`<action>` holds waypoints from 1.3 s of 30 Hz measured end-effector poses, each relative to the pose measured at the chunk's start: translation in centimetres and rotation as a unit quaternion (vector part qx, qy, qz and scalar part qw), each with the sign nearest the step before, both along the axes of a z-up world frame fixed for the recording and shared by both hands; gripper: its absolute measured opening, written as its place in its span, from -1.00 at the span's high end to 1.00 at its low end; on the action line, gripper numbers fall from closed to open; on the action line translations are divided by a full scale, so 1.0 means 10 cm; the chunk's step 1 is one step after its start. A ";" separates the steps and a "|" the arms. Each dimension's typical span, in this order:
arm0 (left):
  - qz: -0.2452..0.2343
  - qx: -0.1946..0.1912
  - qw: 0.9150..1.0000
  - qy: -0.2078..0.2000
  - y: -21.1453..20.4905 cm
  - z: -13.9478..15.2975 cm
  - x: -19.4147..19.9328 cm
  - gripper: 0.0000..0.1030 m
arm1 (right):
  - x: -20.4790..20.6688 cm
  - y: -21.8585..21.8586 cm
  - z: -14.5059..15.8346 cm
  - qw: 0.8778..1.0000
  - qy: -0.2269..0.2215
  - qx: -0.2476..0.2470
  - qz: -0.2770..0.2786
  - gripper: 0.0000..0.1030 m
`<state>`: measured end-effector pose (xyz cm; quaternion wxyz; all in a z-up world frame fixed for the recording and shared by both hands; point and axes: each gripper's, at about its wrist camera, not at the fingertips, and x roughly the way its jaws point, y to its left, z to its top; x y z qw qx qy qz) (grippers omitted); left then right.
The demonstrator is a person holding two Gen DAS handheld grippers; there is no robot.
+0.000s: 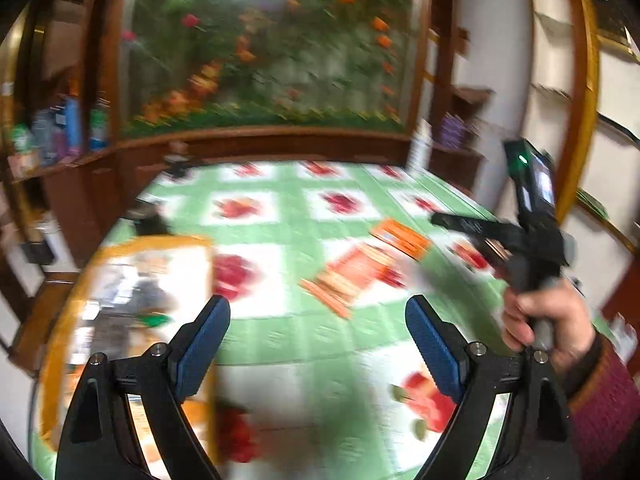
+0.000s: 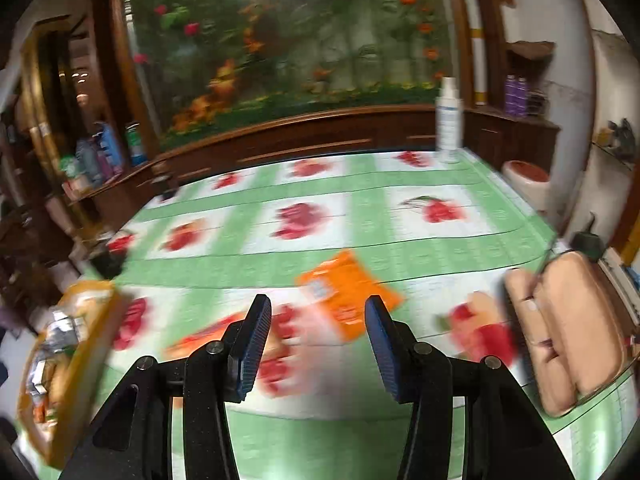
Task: Organize snacks
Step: 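Grasp the orange soda-cracker pack with the left gripper while the right grasps the orange snack bag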
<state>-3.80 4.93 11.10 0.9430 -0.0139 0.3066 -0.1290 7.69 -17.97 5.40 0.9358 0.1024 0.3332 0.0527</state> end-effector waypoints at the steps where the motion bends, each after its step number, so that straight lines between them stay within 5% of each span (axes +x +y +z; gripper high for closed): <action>1: -0.021 -0.002 1.000 0.020 -0.08 -0.04 0.08 -0.72 | 0.04 -0.11 -0.06 0.999 0.018 0.033 0.000 -0.02; 4: -0.057 -0.004 0.996 0.071 -0.23 -0.16 0.33 -0.72 | 0.09 -0.27 -0.09 0.996 0.041 0.085 0.003 -0.02; 6: -0.068 0.002 0.993 0.101 -0.31 -0.22 0.53 -0.72 | 0.05 -0.26 -0.06 0.997 0.038 0.070 -0.003 -0.02; 21: -0.070 0.035 0.975 0.207 -0.81 -0.65 1.95 -0.72 | 0.02 -0.46 -0.05 0.992 0.044 0.114 -0.028 -0.05; 30: -0.084 0.110 0.970 0.202 -1.05 -0.90 1.84 -0.72 | 0.05 -0.49 -0.09 0.989 0.053 0.134 -0.025 -0.05; 34: -0.053 0.123 0.970 0.202 -1.02 -0.95 1.73 -0.13 | 0.06 -0.48 -0.10 0.990 0.051 0.128 -0.022 -0.05; 39: -0.018 0.108 0.978 0.179 -0.88 -0.95 1.39 -0.05 | 0.16 -0.37 -0.18 0.993 0.060 0.100 -0.003 -0.08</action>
